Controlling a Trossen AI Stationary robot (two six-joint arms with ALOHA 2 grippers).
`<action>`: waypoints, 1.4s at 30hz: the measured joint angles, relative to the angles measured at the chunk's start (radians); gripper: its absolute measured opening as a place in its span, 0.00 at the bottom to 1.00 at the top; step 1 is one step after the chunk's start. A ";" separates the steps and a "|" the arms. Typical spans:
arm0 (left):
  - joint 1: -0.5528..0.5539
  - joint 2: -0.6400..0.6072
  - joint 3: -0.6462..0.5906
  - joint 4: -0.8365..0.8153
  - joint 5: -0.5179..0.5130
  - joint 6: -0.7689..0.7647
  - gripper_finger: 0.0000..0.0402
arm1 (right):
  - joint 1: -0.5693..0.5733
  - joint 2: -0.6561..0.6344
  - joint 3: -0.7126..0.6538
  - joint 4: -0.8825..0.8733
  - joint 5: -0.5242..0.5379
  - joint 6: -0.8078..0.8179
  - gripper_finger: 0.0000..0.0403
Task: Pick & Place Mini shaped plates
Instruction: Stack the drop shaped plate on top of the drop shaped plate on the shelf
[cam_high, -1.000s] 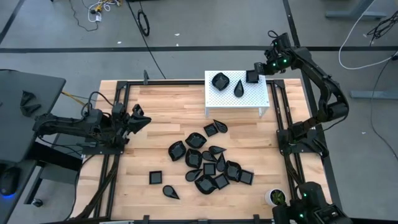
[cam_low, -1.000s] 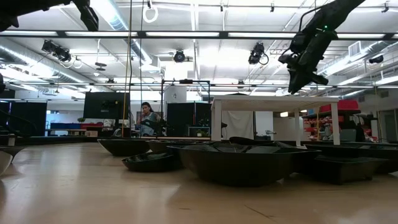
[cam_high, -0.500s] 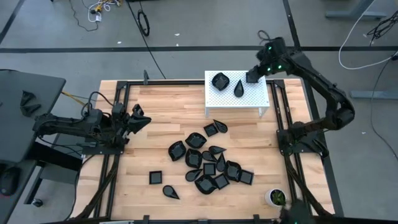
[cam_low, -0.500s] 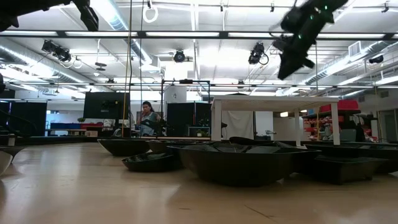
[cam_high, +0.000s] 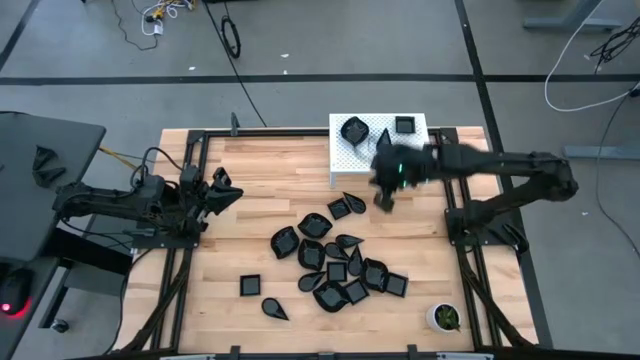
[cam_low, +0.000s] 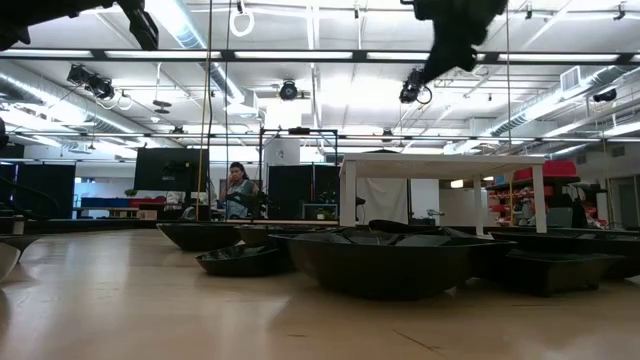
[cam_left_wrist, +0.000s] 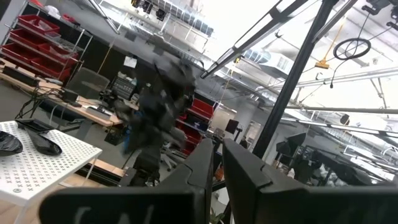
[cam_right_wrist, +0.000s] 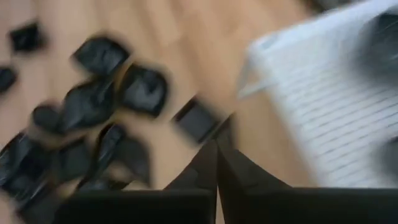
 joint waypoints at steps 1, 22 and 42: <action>0.000 0.000 0.000 0.000 0.000 0.000 0.10 | 0.039 0.000 -0.027 0.008 0.000 0.048 0.01; 0.000 0.000 0.000 0.000 0.000 0.000 0.10 | 0.135 0.150 -0.662 0.831 0.338 0.641 0.28; 0.000 0.000 0.000 -0.001 0.000 0.000 0.10 | 0.076 0.404 -0.662 1.098 0.426 0.525 0.11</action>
